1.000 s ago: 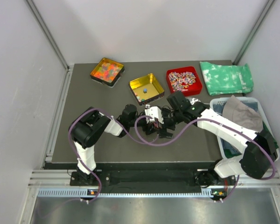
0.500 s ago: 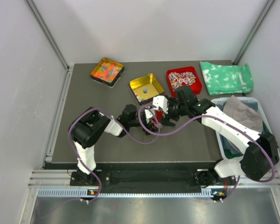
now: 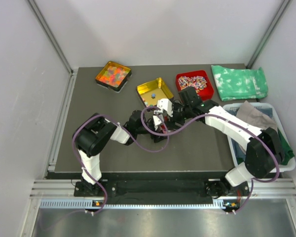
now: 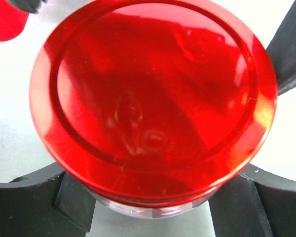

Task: Pack the candies
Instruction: Screw the bottle lid onto the packing bottle.

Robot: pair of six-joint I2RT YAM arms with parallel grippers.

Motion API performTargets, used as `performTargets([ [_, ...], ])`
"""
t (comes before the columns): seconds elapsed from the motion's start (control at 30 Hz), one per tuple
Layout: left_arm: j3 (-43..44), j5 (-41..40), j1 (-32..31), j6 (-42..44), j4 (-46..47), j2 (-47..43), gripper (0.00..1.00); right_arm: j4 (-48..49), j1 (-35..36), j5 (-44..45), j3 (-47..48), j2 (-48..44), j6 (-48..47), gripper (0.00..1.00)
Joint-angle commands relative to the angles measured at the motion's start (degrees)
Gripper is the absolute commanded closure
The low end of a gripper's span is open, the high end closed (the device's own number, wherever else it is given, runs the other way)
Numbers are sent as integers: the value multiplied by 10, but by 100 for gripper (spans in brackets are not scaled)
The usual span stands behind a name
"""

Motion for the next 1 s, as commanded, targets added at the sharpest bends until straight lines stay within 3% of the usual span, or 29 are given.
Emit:
performTargets([
  [0.0,-6,-31,0,15,-82,27,43,0,-10,-24,32,-7,-13,22],
  [0.4,-5,-32,0,16,-86,27,43,11,-10,-34,18,-17,21,39],
  [0.63,-5,-32,0,16,-86,28,43,43,5,-21,-14,-36,67,38],
  [0.97,-4,-33,0,17,-87,29,43,2,25,-40,-16,-43,55,34],
])
